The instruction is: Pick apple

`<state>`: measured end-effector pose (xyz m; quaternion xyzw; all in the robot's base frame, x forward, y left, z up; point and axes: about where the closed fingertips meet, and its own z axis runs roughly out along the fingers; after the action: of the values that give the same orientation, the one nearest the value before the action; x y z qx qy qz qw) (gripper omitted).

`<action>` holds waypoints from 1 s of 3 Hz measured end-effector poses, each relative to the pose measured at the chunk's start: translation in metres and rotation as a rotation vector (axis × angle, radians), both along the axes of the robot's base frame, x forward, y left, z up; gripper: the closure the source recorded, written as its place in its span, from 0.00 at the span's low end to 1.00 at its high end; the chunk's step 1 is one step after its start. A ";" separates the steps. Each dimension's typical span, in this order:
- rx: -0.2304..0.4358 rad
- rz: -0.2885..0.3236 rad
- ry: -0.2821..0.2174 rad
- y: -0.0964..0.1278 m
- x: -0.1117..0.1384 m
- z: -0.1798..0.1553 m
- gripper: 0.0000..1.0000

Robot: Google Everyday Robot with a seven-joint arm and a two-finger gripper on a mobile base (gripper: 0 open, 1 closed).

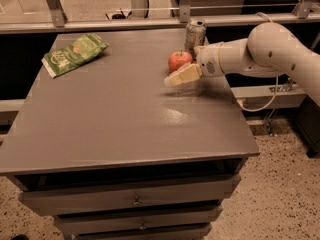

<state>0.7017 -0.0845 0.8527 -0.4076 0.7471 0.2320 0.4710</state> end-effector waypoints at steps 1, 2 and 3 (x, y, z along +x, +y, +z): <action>0.002 0.000 -0.001 0.000 0.000 0.001 0.02; 0.011 -0.001 -0.005 0.001 -0.001 0.003 0.32; 0.016 0.002 -0.005 0.002 -0.004 0.007 0.63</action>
Offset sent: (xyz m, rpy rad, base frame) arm -0.0007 -0.0045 0.0081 0.0144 -0.0134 -0.0117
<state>0.6980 -0.0829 0.8601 -0.4051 0.7436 0.2375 0.4760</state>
